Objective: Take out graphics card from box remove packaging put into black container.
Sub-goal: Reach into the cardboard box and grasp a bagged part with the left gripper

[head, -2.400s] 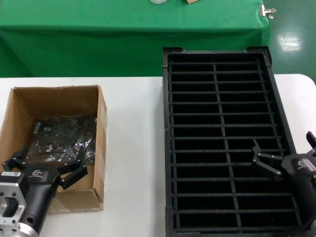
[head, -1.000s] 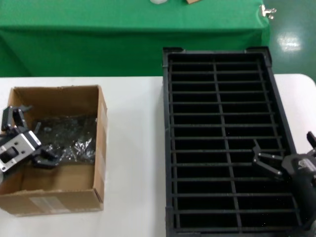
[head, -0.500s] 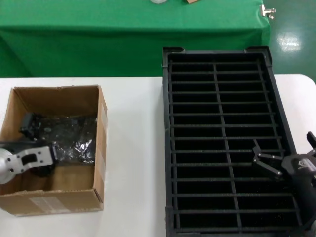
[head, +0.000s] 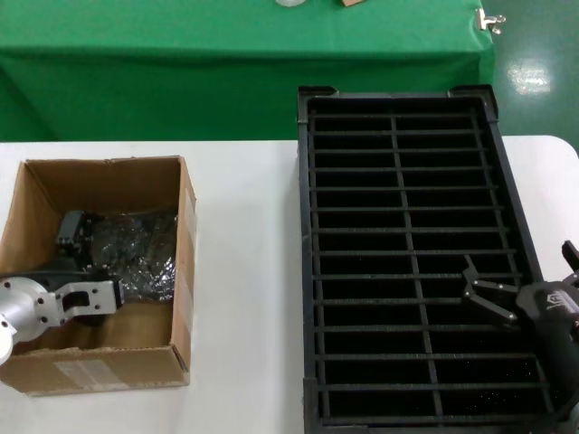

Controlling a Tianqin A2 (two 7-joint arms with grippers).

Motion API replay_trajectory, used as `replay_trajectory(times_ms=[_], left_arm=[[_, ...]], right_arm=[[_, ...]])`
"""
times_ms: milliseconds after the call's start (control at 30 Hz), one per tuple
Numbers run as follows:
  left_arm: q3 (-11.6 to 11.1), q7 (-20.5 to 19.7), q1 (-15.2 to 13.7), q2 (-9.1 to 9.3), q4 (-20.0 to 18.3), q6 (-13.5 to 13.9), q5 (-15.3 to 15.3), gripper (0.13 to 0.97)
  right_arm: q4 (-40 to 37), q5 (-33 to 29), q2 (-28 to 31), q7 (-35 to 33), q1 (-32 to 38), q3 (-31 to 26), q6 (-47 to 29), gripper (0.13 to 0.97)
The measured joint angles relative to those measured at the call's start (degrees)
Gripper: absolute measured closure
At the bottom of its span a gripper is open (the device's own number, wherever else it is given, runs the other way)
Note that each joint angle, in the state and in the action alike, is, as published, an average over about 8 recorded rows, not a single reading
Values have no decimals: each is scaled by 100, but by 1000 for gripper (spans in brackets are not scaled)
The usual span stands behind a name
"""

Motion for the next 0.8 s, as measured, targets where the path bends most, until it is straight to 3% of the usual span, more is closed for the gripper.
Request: replay_trajectory(times_ms=[133, 267, 800], left_arm=[[21, -290, 145, -89, -328, -11, 256, 132], [35, -348, 224, -117, -419, -102, 338, 132], [-7, 410, 331, 19, -251, -640, -289, 132]], right_arm=[[0, 0, 0, 0, 0, 0, 0, 129], [0, 0, 0, 0, 0, 0, 0, 129], [0, 0, 0, 1, 0, 0, 0, 129]])
